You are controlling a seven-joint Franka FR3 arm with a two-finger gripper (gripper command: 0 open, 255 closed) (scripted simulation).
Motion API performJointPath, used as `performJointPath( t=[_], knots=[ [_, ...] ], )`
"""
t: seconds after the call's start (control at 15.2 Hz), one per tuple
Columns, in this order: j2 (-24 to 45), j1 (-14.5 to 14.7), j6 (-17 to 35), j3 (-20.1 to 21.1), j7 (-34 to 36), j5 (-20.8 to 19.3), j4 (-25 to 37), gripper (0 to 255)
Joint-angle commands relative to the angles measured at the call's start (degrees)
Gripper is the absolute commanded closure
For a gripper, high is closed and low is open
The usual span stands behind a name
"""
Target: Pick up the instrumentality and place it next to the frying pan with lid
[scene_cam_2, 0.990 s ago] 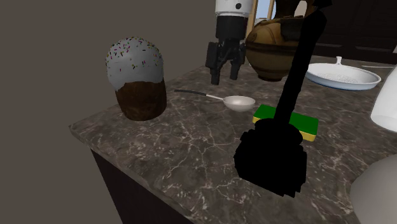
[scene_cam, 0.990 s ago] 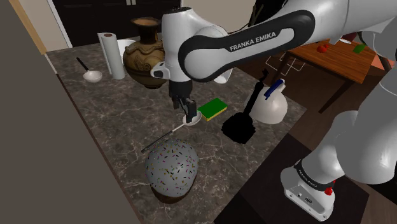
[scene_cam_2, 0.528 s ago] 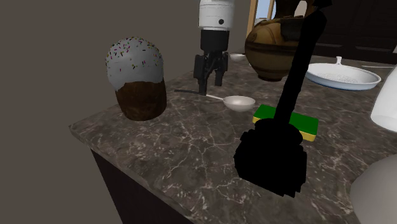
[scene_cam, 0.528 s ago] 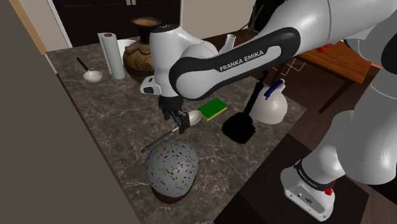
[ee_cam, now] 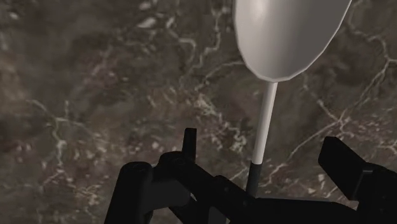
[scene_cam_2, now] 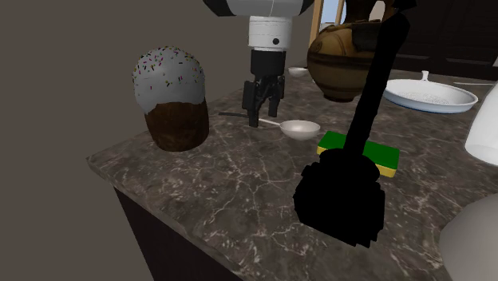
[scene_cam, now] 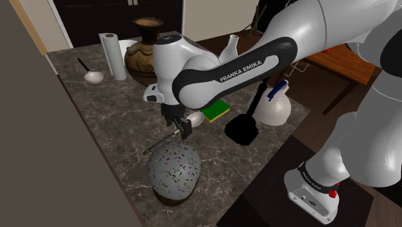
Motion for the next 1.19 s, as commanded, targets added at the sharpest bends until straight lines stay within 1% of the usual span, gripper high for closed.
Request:
performJointPath(
  t=[0.0,0.13,0.2,0.79,1.12],
  knots=[
    [-0.01,0.0,0.03,0.0,0.0,0.0,-0.03,0],
    [-0.01,0.0,0.01,0.0,0.0,0.0,-0.02,0],
    [-0.01,0.0,0.01,0.0,0.0,0.0,-0.02,255],
    [-0.01,0.0,0.03,0.0,0.0,0.0,-0.03,255],
    [-1.85,-0.14,-3.34,0.15,-0.21,0.48,1.55,255]
  ],
)
